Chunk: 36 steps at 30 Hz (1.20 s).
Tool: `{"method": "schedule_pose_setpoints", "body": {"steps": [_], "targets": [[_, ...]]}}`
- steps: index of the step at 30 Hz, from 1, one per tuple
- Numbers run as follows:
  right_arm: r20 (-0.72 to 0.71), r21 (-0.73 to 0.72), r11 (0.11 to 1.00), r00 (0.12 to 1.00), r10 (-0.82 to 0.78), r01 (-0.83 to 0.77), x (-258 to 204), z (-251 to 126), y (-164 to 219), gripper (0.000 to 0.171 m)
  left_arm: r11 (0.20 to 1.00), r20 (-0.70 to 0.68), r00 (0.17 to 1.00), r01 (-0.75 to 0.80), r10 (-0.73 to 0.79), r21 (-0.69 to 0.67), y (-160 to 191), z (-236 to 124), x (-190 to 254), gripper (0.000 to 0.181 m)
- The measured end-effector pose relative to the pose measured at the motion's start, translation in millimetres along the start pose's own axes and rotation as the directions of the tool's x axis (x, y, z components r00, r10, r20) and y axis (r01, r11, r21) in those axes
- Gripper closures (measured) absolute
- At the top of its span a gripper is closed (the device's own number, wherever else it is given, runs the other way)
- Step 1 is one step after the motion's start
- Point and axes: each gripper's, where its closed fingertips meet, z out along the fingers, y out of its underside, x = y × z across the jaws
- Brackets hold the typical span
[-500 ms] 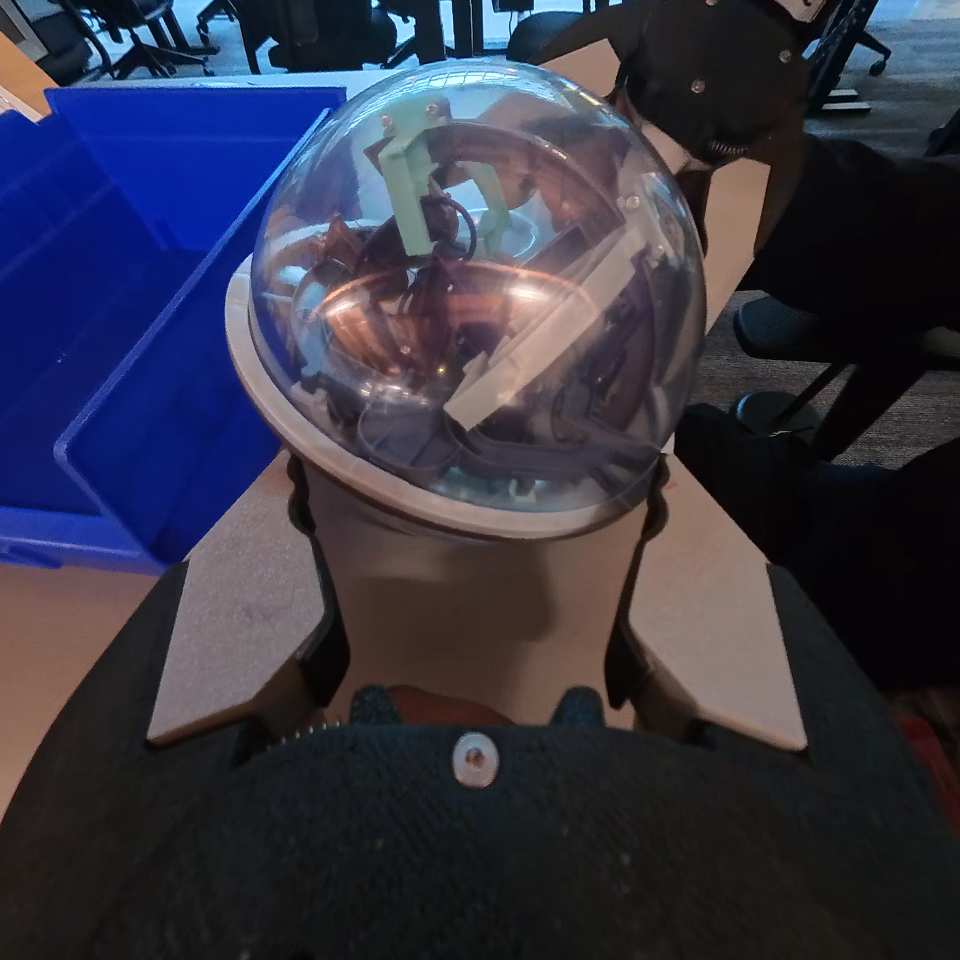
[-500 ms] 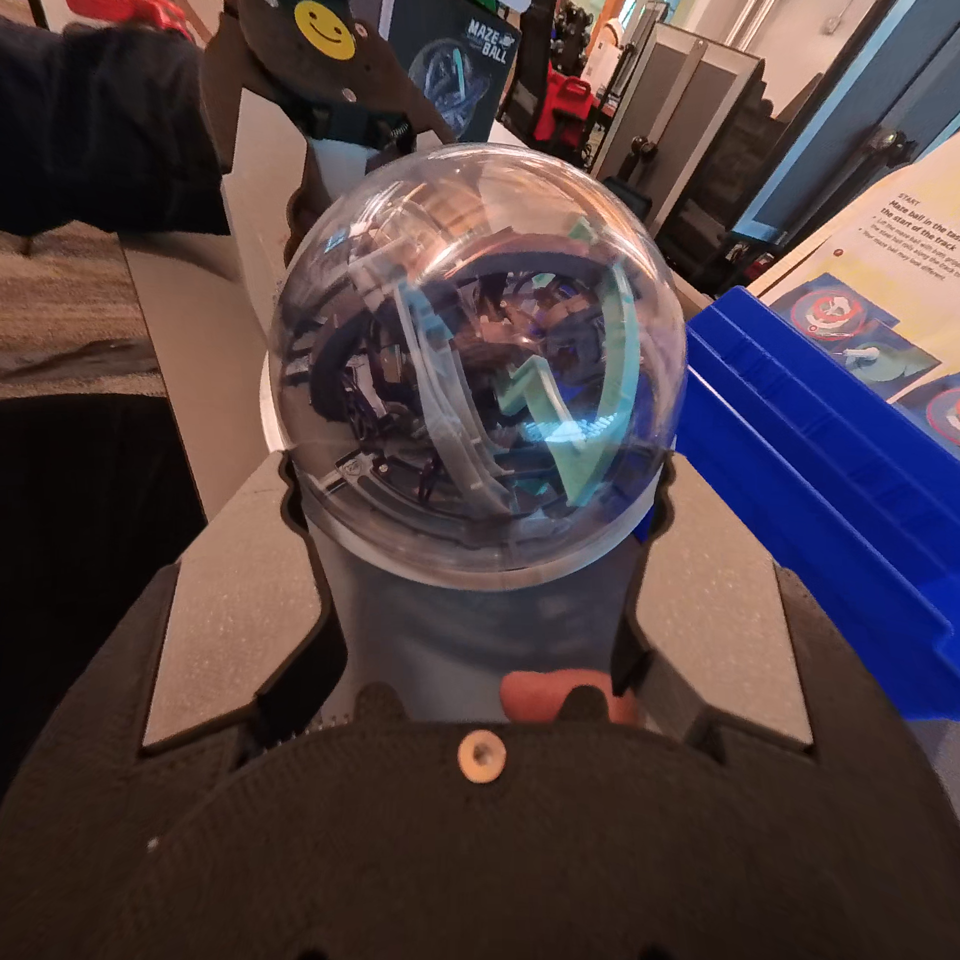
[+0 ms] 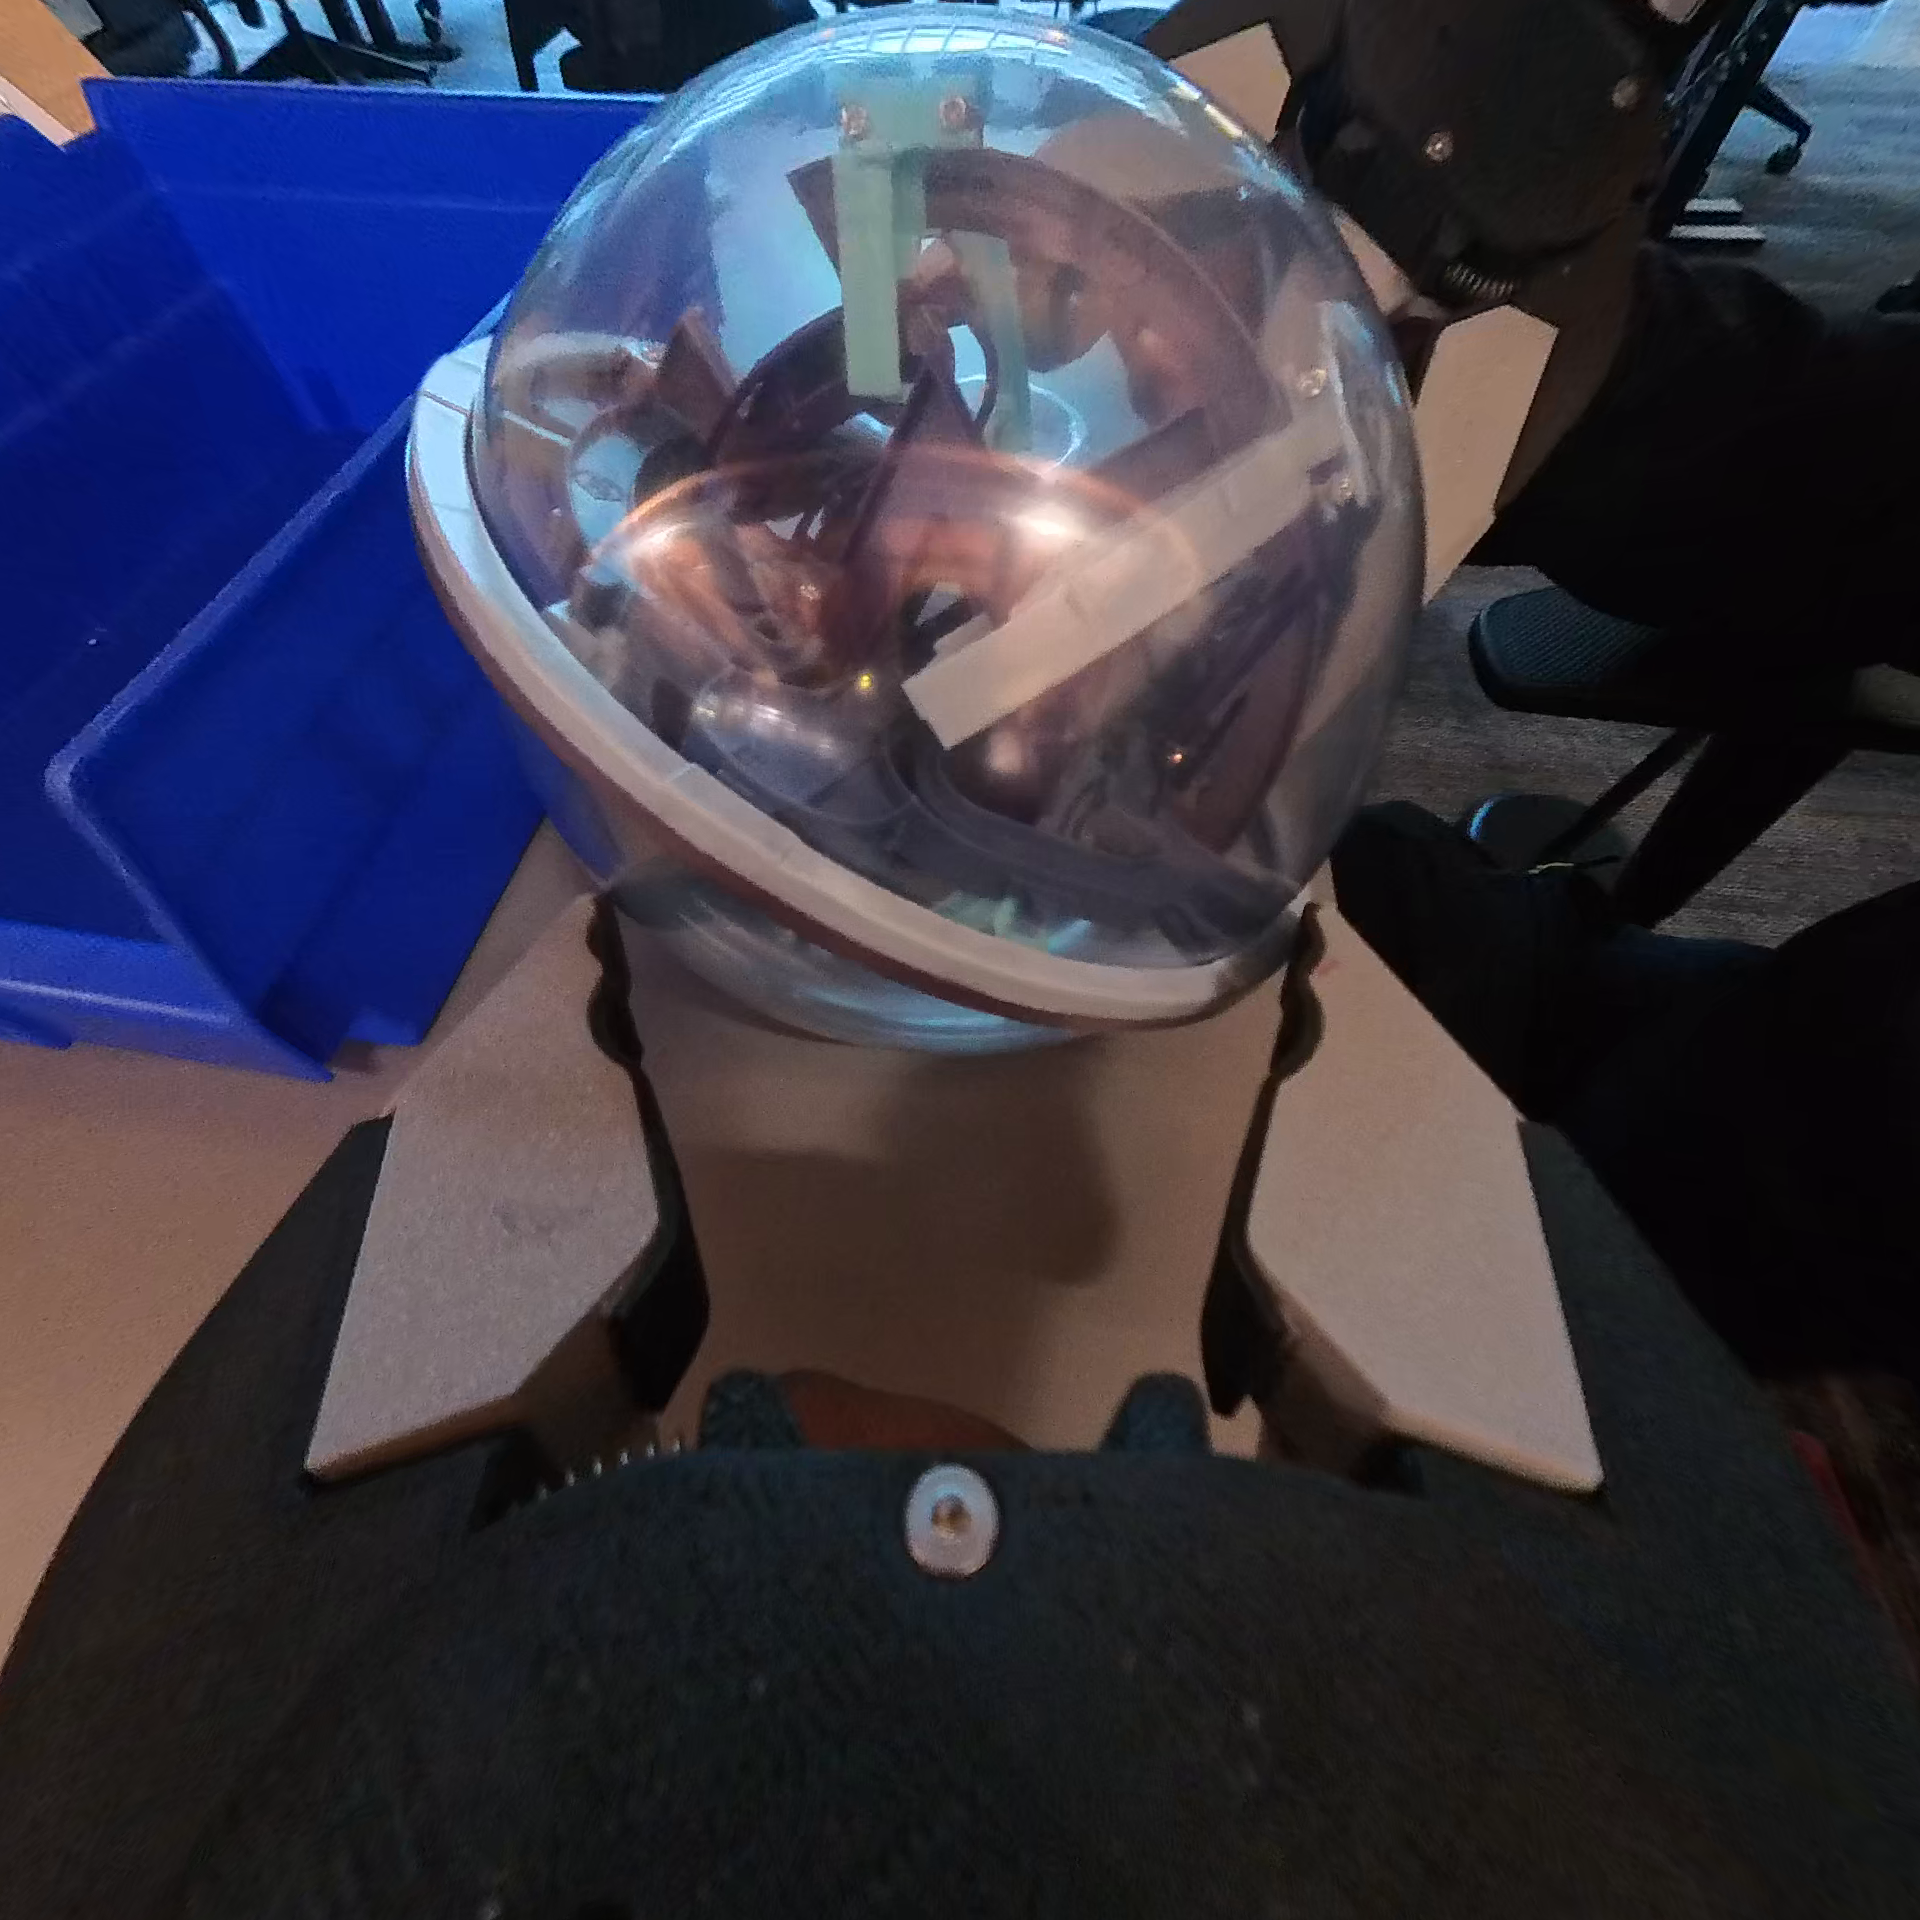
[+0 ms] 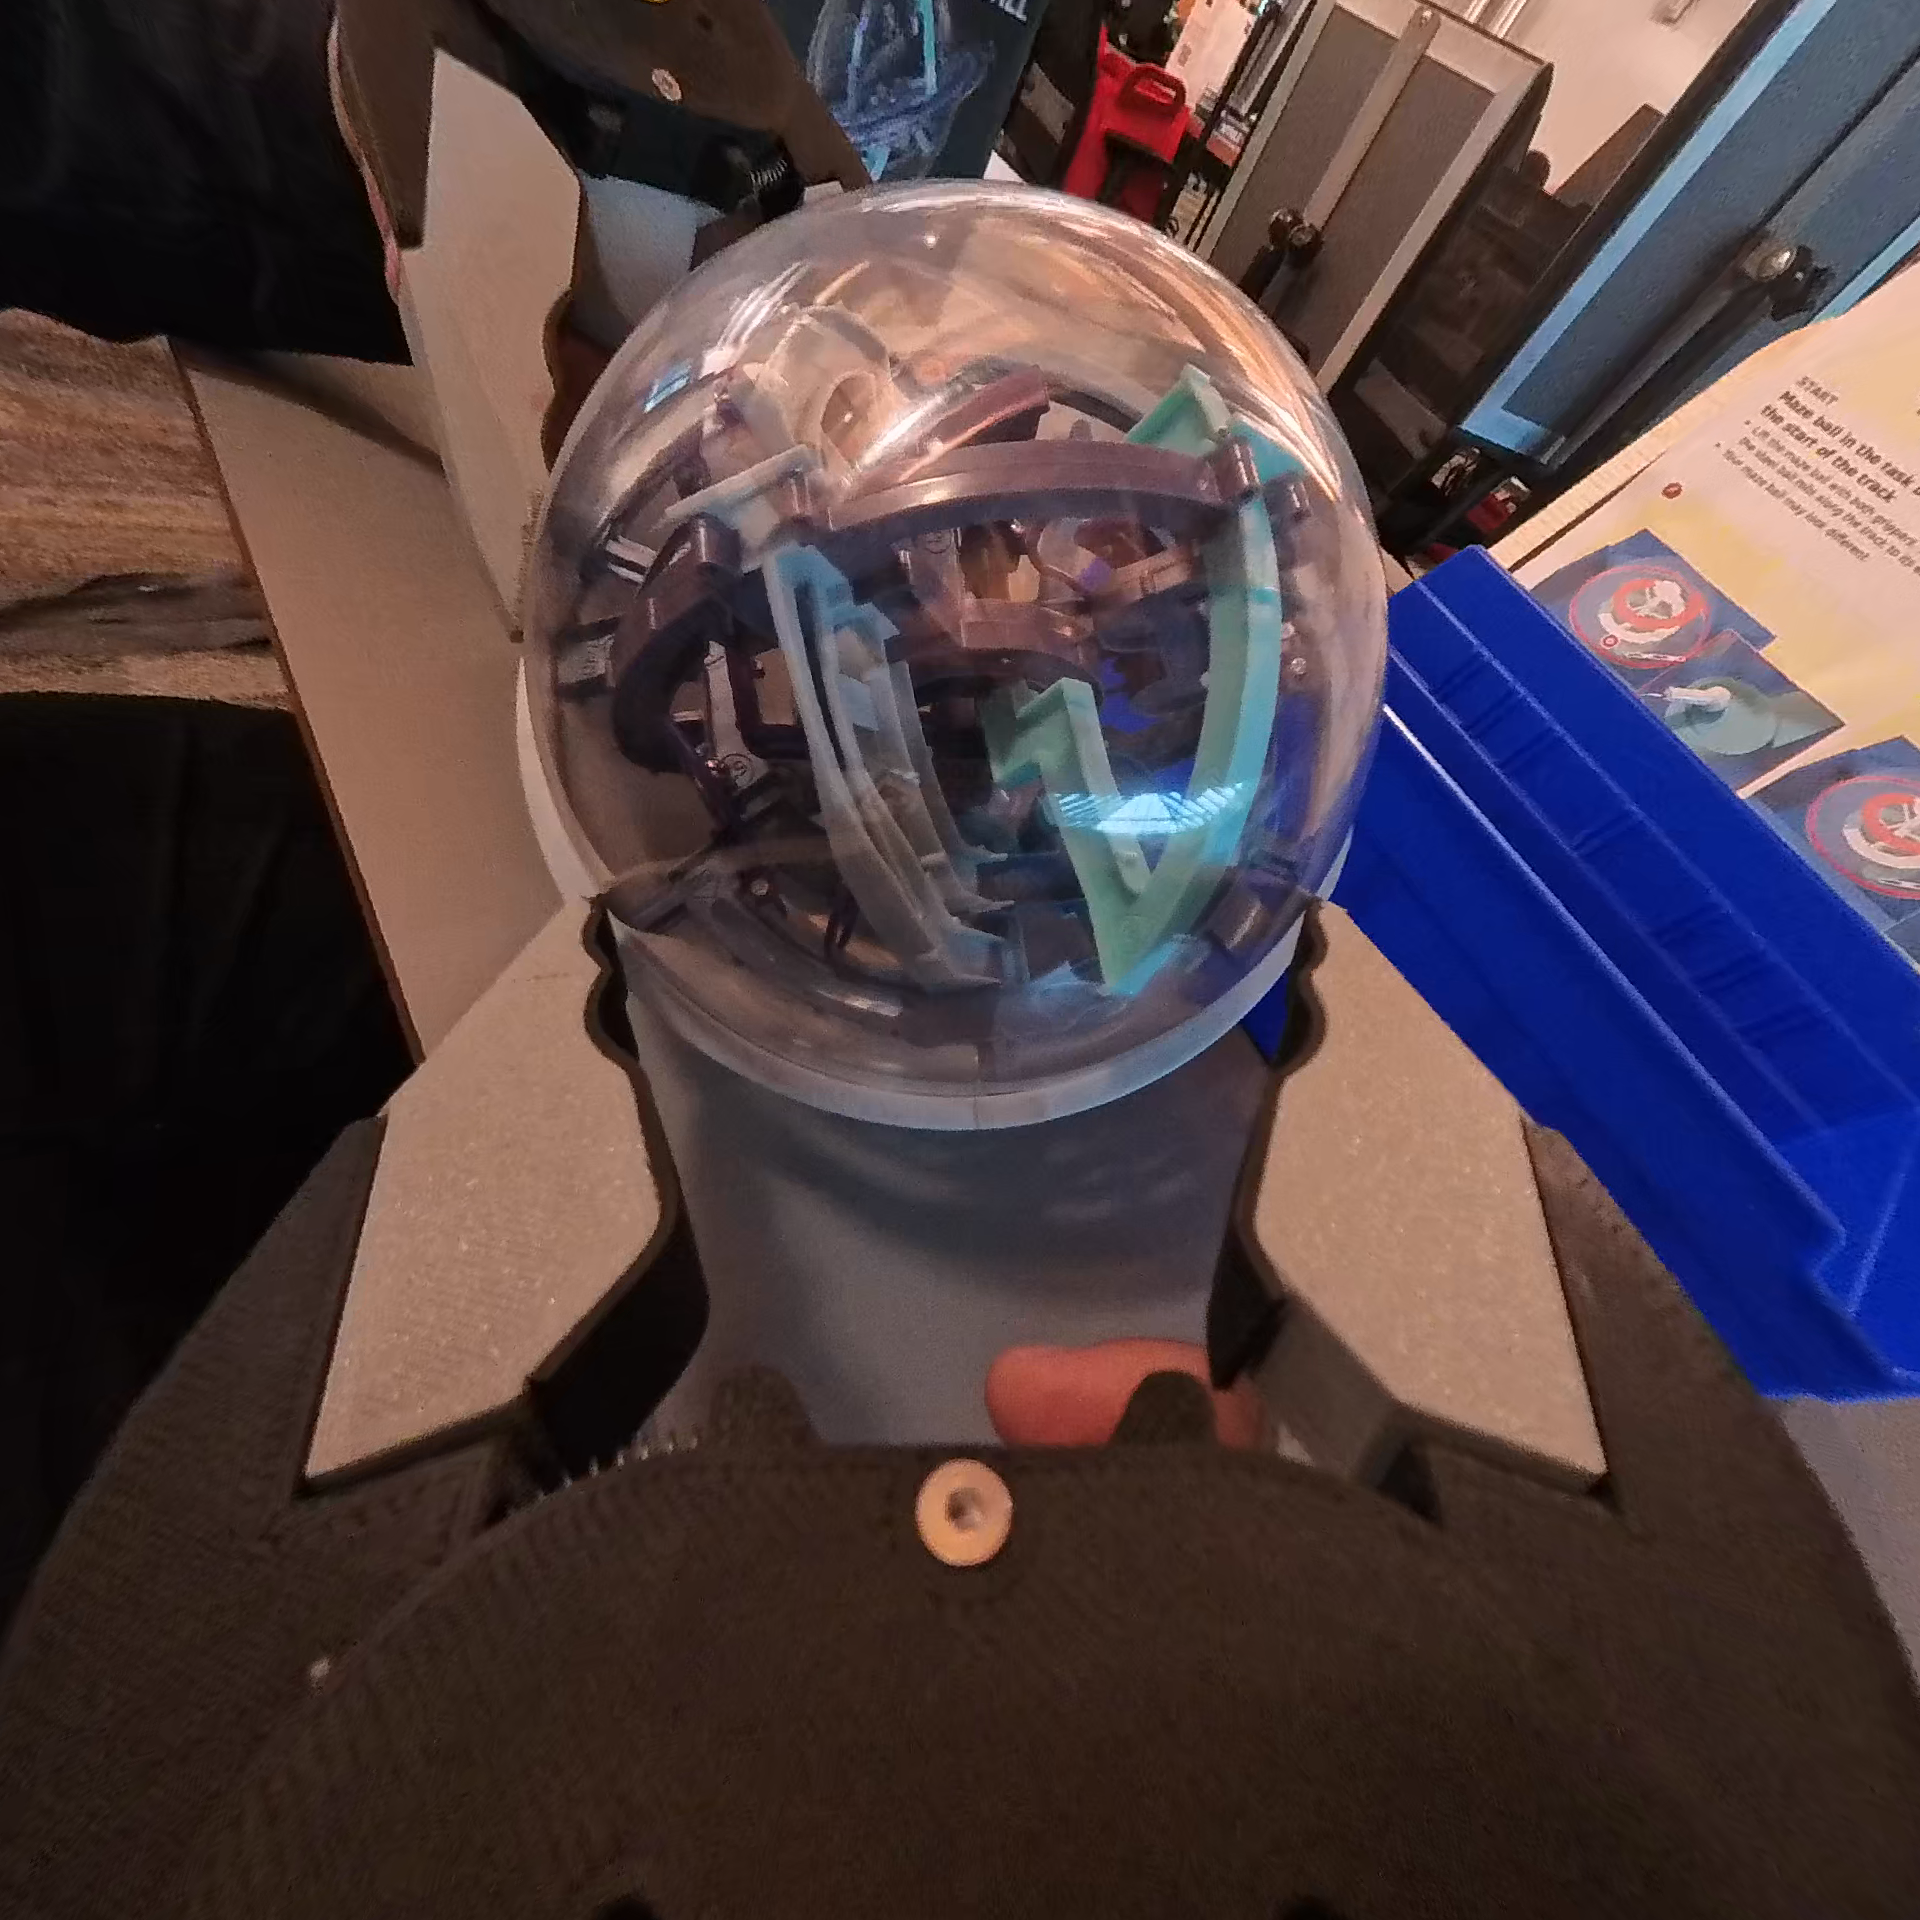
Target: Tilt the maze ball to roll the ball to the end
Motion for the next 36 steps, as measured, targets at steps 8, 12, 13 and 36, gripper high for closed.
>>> {"method": "schedule_pose_setpoints", "body": {"steps": [8, 12, 13, 36], "targets": [[0.022, 0.025, 1.0, 1.0, 0.005, -0.006, -2, -10, -4, 0.06, 1.0, 0.005, 1.0, -0.022, 0.022, 0.007, 3, -4, 0, 0.067], [0.045, 0.049, 0.998, 0.998, 0.042, -0.045, -2, -14, -7, 0.063, 1.0, 0.001, 1.0, -0.023, 0.023, 0.017, 2, -6, 1, 0.069], [0.051, 0.052, 0.997, 0.997, 0.05, -0.052, -2, -14, -7, 0.062, 1.0, -0.001, 1.0, -0.024, 0.024, 0.018, 2, -7, 1, 0.069], [0.129, 0.119, 0.981, 0.982, 0.139, -0.154, -5, -26, -18, 0.063, 0.995, -0.052, 0.995, -0.08, 0.083, 0.067, -7, -5, 6, 0.056]]}}
